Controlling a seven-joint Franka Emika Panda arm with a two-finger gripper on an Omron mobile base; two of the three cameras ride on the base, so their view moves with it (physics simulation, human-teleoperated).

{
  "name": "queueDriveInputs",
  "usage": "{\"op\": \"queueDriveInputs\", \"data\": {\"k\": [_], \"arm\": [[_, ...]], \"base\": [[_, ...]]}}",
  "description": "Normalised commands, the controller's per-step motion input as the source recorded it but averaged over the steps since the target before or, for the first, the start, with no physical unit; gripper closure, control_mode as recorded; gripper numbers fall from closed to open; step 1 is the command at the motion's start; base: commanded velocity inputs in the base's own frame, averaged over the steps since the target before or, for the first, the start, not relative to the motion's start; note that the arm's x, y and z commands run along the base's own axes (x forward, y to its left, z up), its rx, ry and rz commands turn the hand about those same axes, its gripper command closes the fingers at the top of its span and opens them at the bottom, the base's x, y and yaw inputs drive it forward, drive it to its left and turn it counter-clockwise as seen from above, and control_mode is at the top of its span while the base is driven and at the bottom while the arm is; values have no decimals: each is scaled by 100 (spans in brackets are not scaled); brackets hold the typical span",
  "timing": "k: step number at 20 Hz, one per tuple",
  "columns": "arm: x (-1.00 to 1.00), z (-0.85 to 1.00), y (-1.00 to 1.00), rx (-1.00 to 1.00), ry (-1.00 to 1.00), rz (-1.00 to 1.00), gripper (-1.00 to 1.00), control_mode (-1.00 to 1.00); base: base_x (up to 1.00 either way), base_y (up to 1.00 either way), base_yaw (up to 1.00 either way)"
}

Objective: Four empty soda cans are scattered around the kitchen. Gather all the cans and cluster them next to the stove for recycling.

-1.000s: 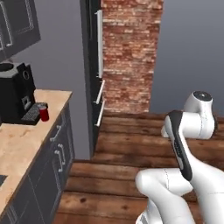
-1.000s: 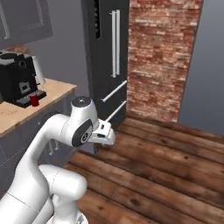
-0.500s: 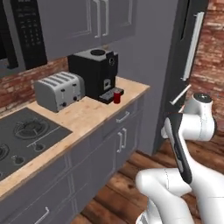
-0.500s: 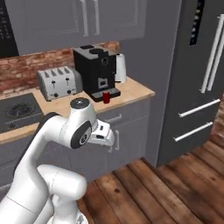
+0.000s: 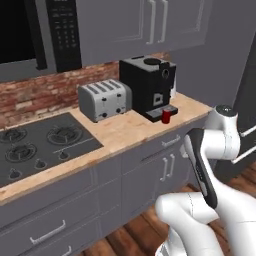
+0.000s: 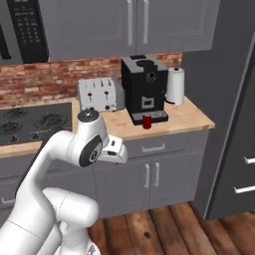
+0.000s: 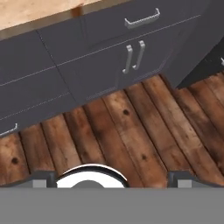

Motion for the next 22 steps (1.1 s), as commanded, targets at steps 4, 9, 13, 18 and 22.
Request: {"op": "queueDriveInputs", "data": {"k": [4,9,13,18,22], "arm": [[0,0,0,0,0,0,-100,100],[0,0,0,0,0,0,-100,100],[0,0,0,0,0,0,-100,100],[0,0,0,0,0,0,-100,100],[0,0,0,0,0,0,-100,100]], "base": [[21,-71,41],[48,-56,34],[29,-58,36],[6,-8,23],[0,-5,7]]}}
